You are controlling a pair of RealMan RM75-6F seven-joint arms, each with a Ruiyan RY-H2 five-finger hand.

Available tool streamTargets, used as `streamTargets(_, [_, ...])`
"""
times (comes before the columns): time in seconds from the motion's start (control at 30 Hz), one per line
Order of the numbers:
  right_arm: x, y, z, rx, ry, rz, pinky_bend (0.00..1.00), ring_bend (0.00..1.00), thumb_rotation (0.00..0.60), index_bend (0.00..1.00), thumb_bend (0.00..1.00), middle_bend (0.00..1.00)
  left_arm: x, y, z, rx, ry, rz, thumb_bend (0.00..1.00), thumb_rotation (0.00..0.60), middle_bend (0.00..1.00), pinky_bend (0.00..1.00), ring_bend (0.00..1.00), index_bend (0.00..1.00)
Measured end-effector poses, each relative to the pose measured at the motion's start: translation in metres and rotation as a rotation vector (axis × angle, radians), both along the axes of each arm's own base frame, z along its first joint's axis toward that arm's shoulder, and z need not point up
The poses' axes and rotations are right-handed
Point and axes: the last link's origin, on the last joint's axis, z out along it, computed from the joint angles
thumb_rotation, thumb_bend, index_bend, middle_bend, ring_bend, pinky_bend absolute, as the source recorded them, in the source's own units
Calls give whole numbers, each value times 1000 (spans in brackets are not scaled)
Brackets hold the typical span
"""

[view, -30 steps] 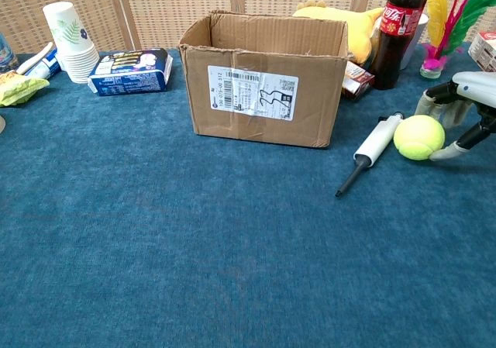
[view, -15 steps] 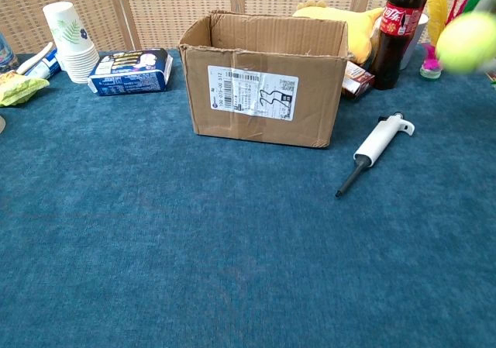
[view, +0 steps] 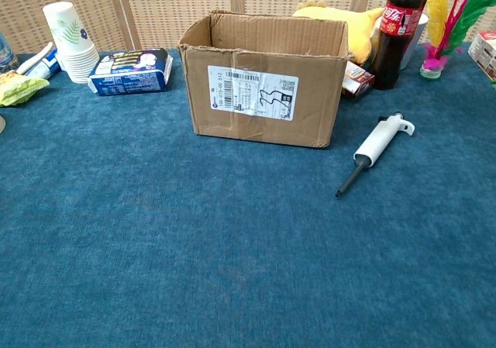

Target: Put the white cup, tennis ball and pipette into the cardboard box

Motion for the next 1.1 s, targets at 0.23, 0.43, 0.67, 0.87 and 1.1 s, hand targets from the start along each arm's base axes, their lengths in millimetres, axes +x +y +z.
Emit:
streamTargets(0.23, [54, -14, -38, 61, 4, 0, 380, 418, 600, 538, 246, 484, -2, 0, 1, 3, 1, 9, 37, 600, 0, 65, 0, 0])
streamTargets(0.43, [94, -23, -85, 117, 44, -28, 339, 263, 600, 223, 107, 260, -6, 0, 5, 16, -11, 21, 38, 600, 0, 66, 0, 0])
streamTargets(0.67, [98, -29, -106, 168, 90, -70, 330, 94, 600, 41, 3, 0, -11, 1, 9, 20, -28, 26, 39, 600, 0, 66, 0, 0])
streamTargets(0.87, [94, -25, -94, 150, 98, -57, 253, 5, 600, 5, 10, 0, -6, 0, 8, 10, -30, 6, 37, 600, 0, 66, 0, 0])
streamTargets(1.1, [80, -6, -73, 98, 71, -25, 185, 0, 600, 0, 0, 0, -8, 0, 10, 17, -38, 10, 37, 600, 0, 66, 0, 0])
